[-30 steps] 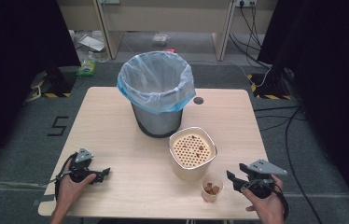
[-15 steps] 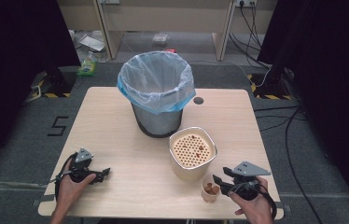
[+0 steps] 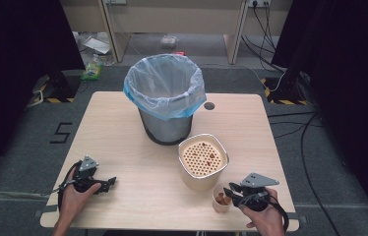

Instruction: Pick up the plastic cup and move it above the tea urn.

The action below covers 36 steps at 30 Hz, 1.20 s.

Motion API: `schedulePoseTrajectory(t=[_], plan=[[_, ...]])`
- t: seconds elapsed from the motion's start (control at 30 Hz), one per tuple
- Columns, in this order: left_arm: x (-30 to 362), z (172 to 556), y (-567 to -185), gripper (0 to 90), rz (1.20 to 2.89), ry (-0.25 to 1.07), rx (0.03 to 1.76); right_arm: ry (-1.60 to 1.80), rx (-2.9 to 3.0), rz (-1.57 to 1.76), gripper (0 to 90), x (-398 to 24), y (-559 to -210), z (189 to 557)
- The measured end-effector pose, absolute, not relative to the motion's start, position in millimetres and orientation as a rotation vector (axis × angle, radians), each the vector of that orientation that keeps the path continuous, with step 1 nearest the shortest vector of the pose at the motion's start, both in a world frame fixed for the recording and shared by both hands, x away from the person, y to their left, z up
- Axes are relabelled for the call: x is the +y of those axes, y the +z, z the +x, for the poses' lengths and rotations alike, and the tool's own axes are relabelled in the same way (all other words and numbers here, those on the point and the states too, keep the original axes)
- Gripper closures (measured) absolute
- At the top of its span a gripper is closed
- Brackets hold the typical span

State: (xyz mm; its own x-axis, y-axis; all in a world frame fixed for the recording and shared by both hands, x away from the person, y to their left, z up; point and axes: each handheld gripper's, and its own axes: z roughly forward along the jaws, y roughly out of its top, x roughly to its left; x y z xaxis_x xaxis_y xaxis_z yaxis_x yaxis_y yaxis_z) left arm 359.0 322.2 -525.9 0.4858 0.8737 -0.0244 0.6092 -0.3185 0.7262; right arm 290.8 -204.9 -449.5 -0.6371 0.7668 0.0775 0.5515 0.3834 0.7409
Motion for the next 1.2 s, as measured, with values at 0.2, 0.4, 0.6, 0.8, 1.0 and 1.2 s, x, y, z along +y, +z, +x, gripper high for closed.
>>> schedulePoseTrajectory(t=[0.2,0.4,0.6,0.8,1.0,1.2], plan=[[322.2,359.0,-525.9,0.0,2.048,0.495,1.219,1.094,2.415,1.151,74.5,-203.5,-457.4,292.0],[322.2,359.0,-525.9,0.0,2.047,0.495,1.219,1.120,2.426,1.122,82.2,-205.2,-454.1,290.1],[322.3,359.0,-525.9,0.0,2.047,0.495,1.219,1.131,2.440,1.095,87.4,-210.5,-451.8,288.9],[322.2,359.0,-525.9,0.0,2.047,0.495,1.219,1.102,2.395,1.088,87.9,-221.4,-445.6,290.4],[322.3,359.1,-525.9,0.0,2.047,0.495,1.219,1.068,2.303,1.093,87.9,-238.6,-434.0,302.3],[322.3,359.1,-525.9,0.0,2.047,0.495,1.219,1.046,2.228,1.094,87.8,-249.2,-424.9,318.2]])
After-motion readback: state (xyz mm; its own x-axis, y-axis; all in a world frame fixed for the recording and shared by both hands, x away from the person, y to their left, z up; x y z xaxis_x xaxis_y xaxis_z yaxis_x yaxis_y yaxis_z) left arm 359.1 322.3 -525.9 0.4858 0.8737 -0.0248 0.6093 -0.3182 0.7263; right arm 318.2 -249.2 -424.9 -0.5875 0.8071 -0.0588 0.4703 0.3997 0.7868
